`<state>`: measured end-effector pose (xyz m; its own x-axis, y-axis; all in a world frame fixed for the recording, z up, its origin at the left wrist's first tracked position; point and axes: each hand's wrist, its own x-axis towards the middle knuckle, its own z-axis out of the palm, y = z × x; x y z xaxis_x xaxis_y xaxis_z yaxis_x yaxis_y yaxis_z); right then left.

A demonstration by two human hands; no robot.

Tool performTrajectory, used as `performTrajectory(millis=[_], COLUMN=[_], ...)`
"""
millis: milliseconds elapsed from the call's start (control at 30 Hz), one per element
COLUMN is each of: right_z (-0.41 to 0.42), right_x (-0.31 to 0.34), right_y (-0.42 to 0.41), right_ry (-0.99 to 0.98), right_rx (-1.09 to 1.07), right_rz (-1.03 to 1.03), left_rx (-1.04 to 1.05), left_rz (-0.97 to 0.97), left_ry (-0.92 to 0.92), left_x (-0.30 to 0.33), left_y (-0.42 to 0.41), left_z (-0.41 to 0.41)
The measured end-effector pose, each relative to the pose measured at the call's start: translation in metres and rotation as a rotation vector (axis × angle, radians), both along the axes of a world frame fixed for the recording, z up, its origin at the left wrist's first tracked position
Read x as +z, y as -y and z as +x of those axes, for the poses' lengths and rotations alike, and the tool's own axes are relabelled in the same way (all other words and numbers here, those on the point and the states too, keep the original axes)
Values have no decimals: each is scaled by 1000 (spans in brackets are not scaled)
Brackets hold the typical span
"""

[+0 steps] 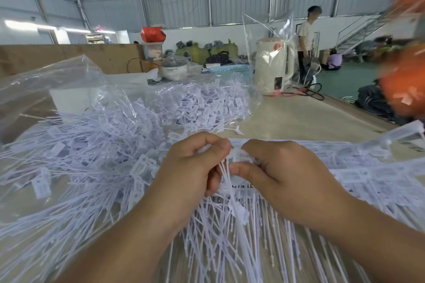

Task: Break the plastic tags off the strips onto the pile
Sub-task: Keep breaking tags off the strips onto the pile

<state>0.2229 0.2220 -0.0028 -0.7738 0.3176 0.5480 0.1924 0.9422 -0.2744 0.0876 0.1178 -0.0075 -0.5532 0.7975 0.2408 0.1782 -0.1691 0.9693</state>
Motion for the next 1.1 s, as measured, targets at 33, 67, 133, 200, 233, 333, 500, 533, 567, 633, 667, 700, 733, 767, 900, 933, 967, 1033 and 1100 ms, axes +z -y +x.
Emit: performTrajectory(millis=[33,67,133,200,233,333,500,533,567,633,667,700,733,767,900,933,967,1033,1100], right_z=[-1,-1,-2,-3,-3,-3,-6,-5,-3,3,6,9,10,10,2,1,1,1,0], right_x=[-1,-1,-3,-6,-7,-8,-7,-6,-4,3,7,10,11,11,2,-1,-4,-5,-6], right_y=[2,4,7,9,10,12,15,13,9,-2,-7,-10,-12,-12,-2,-1,0,-1,-2], right_ry=[-14,-23,-50,-103,-127,-175,-280,-315,-350,-411,-428,-432,-415,-380,-42,40,95,155,195], right_rx=[-12,-24,-37,-48,-56,-65,-50,-52,-64,-111,-119,-109,-81,-37,110,141,177,242,271], right_rz=[3,11,18,27,34,50,117,123,127,122,103,73,35,-2,-53,-42,-29,-23,-32], left_rx=[7,12,18,16,16,9,-60,-75,-83,-57,-29,-1,20,27,-36,-39,-41,-51,-74], left_rz=[12,27,73,116,129,134,129,120,106,89,93,103,107,101,16,-21,-59,-113,-148], left_ry=[19,42,104,160,180,231,381,434,499,584,572,529,462,380,142,78,11,-86,-139], left_x=[-1,-1,-1,0,0,0,3,4,6,11,13,14,13,11,0,-1,-1,-1,-1], left_y=[0,-1,-2,-2,-2,-2,-2,-1,-1,3,4,5,5,4,0,1,1,2,3], left_z=[1,2,5,8,10,11,11,9,4,-8,-14,-18,-20,-20,-6,-3,0,2,2])
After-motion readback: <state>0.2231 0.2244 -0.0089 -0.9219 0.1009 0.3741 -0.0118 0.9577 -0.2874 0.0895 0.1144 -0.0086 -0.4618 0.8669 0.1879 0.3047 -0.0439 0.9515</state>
